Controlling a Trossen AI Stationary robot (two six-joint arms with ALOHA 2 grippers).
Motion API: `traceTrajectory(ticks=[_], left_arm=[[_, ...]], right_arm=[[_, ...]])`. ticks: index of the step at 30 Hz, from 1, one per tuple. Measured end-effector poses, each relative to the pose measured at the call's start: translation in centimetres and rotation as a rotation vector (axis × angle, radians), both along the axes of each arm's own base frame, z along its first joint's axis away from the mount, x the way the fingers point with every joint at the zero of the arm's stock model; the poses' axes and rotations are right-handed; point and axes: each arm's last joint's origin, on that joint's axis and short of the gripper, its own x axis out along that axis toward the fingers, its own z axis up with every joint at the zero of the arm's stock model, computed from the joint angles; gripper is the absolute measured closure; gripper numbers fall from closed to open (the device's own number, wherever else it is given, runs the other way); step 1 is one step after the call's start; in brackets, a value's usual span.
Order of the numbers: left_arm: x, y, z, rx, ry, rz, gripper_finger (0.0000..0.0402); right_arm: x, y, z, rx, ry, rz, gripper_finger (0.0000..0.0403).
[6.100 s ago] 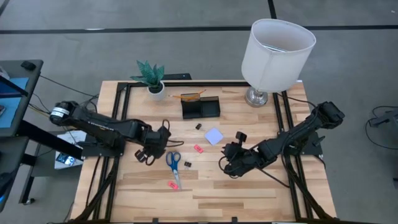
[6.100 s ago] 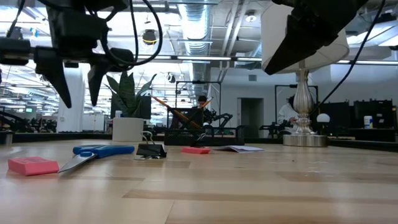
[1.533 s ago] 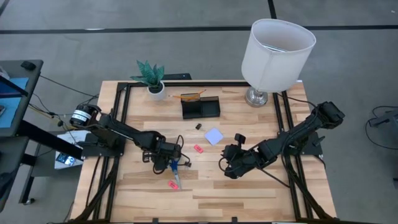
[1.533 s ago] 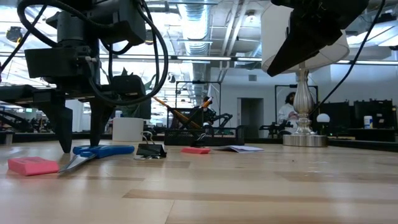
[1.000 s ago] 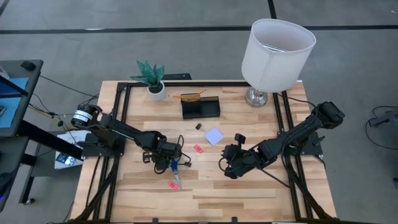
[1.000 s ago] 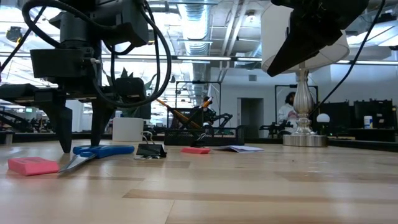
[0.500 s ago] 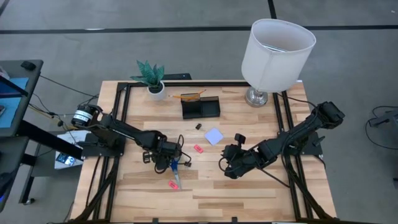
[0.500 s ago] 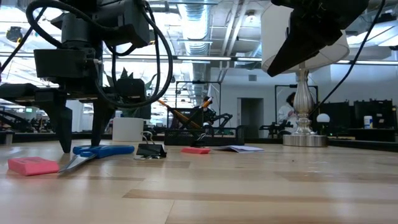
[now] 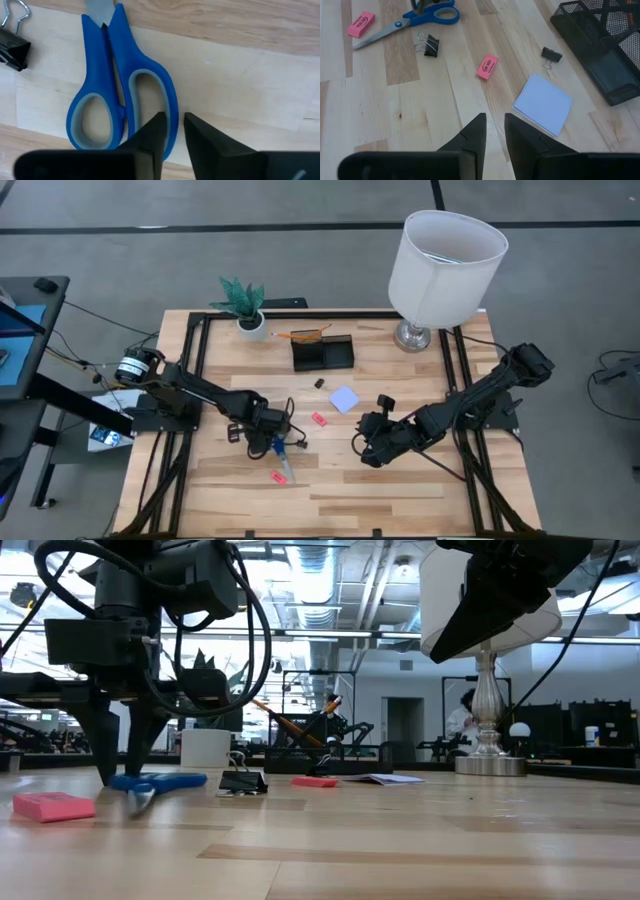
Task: Pick and place office supplies into organizer
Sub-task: Put the blue scissors into the black desk organizer
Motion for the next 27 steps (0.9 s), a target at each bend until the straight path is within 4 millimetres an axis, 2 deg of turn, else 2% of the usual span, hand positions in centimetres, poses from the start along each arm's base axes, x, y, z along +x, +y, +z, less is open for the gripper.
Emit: traceTrajectory(ticks=[9, 27], left_arm=[[0.0, 0.0, 0.0, -0.015, 0.002, 0.05, 0.0378], [-0.4, -1.1, 0.4, 0.05, -0.018, 0.09, 0.0373]], right_arm=[[0.0, 0.0, 0.0, 0.0, 0.0, 0.0, 0.0337], [0.0, 0.0, 0.0, 0.0, 0.0, 0.0, 0.0337]])
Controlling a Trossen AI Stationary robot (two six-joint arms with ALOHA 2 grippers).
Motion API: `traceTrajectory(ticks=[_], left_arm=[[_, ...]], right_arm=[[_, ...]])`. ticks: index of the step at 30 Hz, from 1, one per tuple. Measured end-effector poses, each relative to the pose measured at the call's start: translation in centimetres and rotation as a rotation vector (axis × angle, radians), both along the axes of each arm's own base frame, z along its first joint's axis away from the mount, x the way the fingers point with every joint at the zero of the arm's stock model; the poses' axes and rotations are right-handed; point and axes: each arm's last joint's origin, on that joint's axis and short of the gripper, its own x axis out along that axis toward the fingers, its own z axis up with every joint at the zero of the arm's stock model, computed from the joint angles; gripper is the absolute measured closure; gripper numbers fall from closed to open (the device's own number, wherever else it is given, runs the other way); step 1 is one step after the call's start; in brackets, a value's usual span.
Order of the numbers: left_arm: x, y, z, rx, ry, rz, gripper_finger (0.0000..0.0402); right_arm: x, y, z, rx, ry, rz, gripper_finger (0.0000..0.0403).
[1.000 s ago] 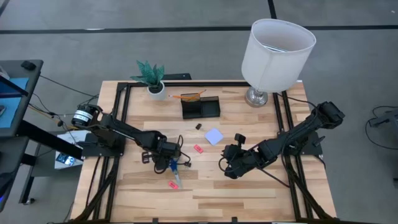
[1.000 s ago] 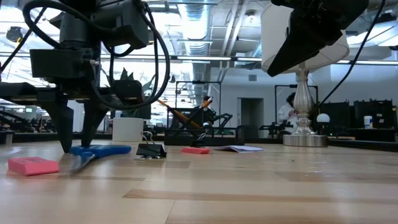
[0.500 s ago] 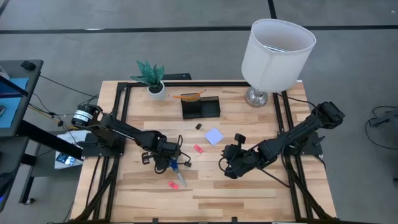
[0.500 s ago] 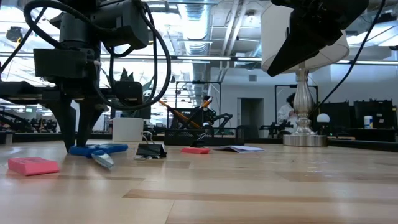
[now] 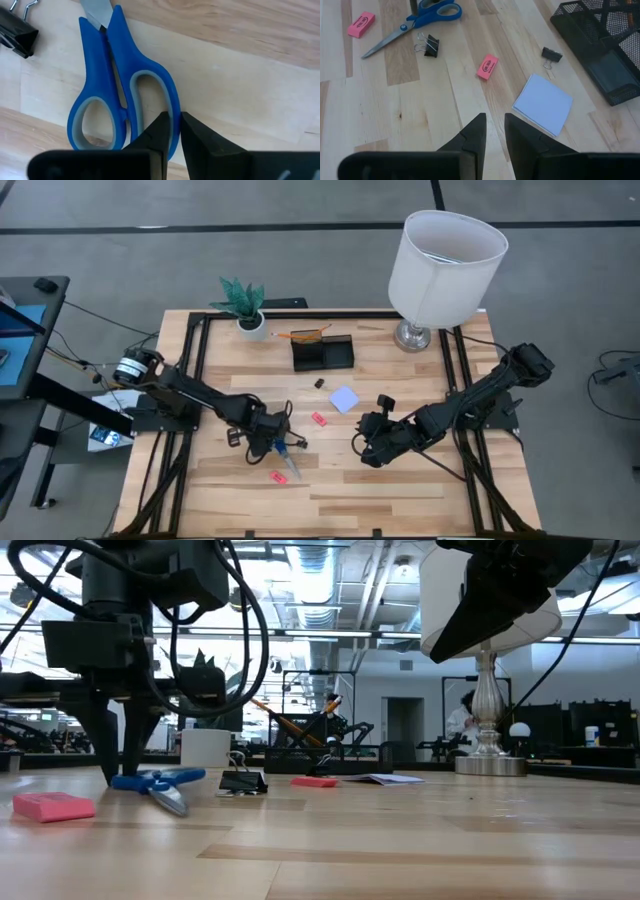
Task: Pick and place office supplies into organizer
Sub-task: Put the blue scissors into the black desk organizer
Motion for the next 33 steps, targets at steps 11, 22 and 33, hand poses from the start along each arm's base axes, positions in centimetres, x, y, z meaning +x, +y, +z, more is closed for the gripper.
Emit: traceTrajectory(ticks=[11, 22, 33], left_arm=[[-1.0, -1.0, 1.0, 0.073, -0.03, 0.064, 0.0373], [-1.9, -2.1, 1.3, 0.139, -0.018, 0.071, 0.0372], [-2.7, -3.2, 2.8, 0.194, -0.123, 0.084, 0.0372]], right_arm=[[0.0, 0.0, 0.0, 0.001, -0.002, 0.0, 0.0337], [0.0, 0.0, 0.0, 0.001, -0.002, 0.0, 0.0337], [0.0, 0.0, 0.0, 0.001, -0.002, 0.0, 0.0337]])
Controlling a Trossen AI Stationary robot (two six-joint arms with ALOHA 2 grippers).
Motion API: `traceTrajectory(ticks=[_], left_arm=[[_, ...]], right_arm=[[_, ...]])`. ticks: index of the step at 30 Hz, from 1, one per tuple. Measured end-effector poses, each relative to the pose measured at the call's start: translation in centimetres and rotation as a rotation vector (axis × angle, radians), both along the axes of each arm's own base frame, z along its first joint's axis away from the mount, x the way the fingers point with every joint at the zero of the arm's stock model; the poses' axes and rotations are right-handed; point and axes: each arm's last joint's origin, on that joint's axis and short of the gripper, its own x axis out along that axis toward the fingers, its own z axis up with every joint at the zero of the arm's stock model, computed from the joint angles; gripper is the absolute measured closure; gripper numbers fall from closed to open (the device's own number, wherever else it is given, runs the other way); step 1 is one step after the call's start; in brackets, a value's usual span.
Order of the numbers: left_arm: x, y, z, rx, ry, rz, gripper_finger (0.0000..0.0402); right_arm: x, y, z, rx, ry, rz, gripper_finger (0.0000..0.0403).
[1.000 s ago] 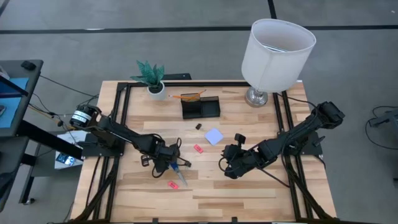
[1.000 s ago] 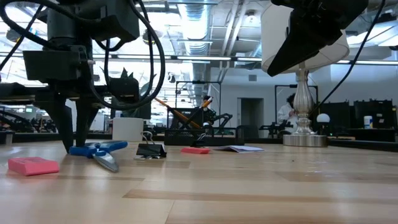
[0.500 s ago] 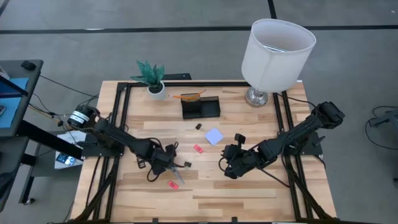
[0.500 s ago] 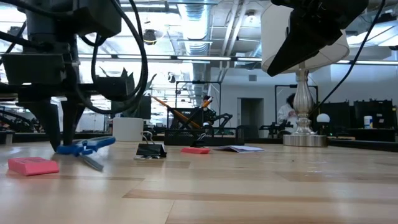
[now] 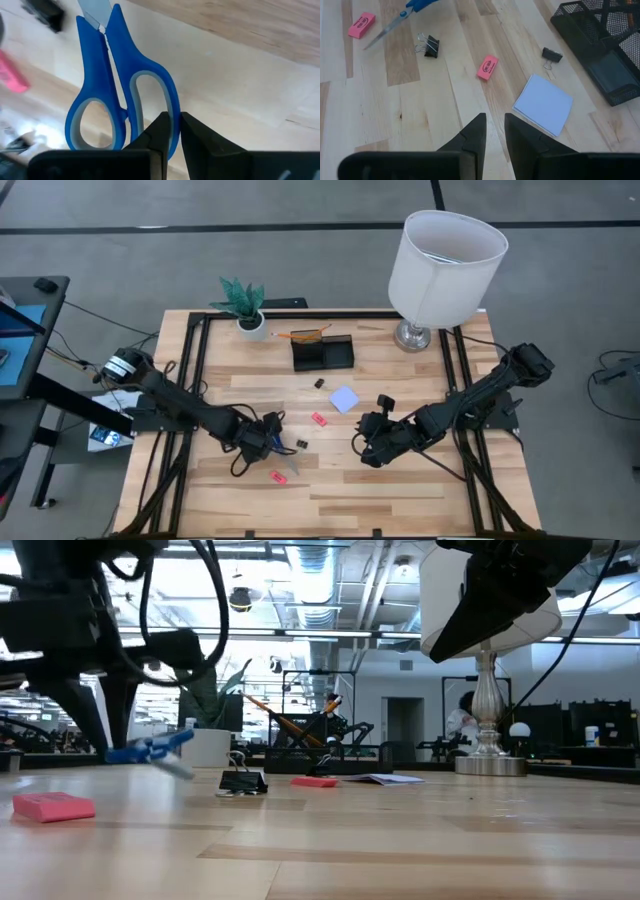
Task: Pick and place office supplies into organizer
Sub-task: Put the blue scissors into the black desk organizer
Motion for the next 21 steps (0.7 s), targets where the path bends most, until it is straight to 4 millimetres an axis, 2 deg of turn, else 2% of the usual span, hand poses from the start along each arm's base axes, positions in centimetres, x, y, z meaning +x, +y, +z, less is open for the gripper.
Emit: traceTrajectory(ticks=[10, 21], left_arm=[[-0.6, -0.9, 1.1, 0.122, -0.11, -0.033, 0.0372], [0.3, 0.1, 1.8, 0.41, -0.252, -0.029, 0.0372]], right_arm=[[0.0, 0.0, 0.0, 0.0, 0.0, 0.0, 0.0337], [0.0, 0.0, 0.0, -0.002, 0.003, 0.0, 0.0337]])
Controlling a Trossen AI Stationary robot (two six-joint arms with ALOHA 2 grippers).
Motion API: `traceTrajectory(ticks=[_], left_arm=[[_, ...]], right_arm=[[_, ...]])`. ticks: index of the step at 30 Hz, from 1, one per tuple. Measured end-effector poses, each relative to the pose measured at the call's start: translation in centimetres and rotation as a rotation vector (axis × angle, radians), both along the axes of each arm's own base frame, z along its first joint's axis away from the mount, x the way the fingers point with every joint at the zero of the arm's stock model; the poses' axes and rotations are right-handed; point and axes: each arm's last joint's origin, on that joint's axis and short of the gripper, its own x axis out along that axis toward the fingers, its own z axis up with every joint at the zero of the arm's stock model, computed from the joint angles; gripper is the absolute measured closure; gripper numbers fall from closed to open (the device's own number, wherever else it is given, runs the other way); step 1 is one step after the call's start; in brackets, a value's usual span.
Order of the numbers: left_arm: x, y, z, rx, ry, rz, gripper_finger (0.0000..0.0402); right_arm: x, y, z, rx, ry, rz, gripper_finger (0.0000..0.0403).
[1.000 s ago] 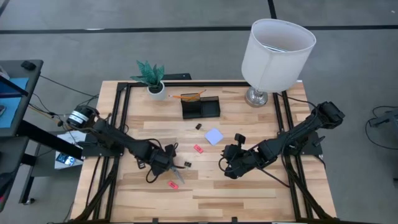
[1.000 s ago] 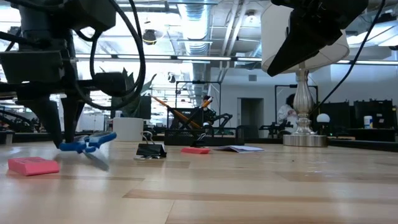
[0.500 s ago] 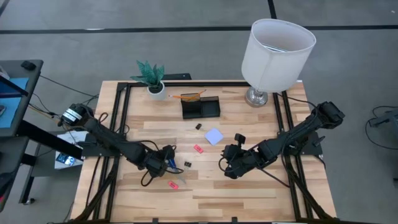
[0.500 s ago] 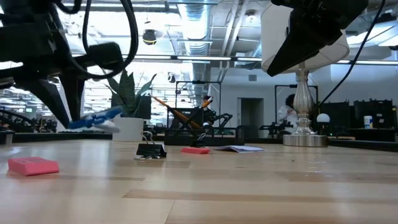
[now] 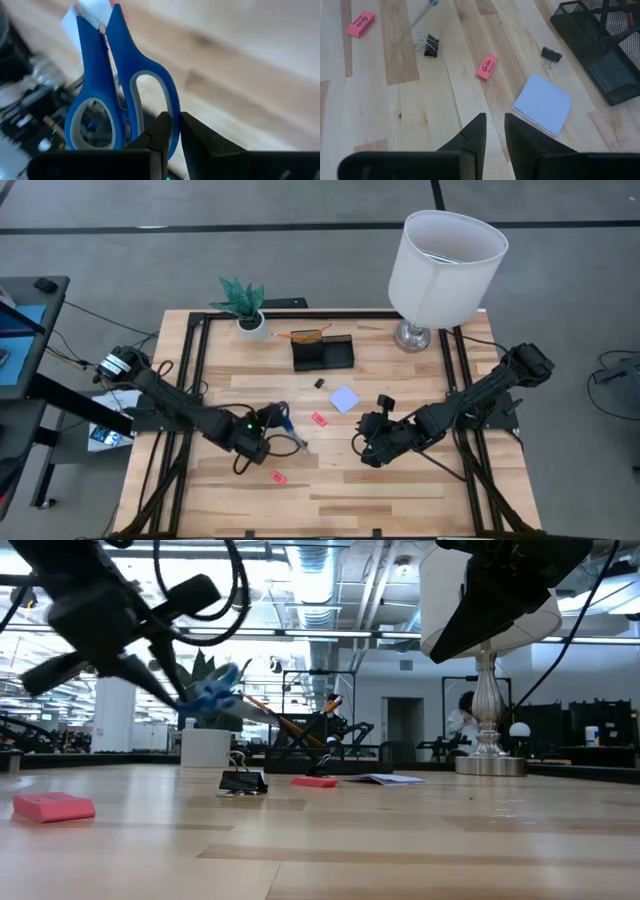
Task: Pick and place office supplies into organizer
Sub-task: Put the blue scissors into the black desk organizer
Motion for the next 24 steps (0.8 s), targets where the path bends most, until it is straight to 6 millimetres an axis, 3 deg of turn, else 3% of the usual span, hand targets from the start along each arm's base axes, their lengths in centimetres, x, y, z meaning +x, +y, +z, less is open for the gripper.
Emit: traceTrajectory(ticks=[12, 24], left_arm=[[3.2, 2.3, 4.4, 0.182, -0.117, 0.097, 0.0372], [5.2, 7.2, 8.7, 0.349, -0.027, 0.197, 0.0372]], right_arm=[[0.0, 0.0, 0.0, -0.006, 0.004, 0.006, 0.0337], [-0.3, -0.2, -0.2, -0.044, 0.052, 0.021, 0.0337]])
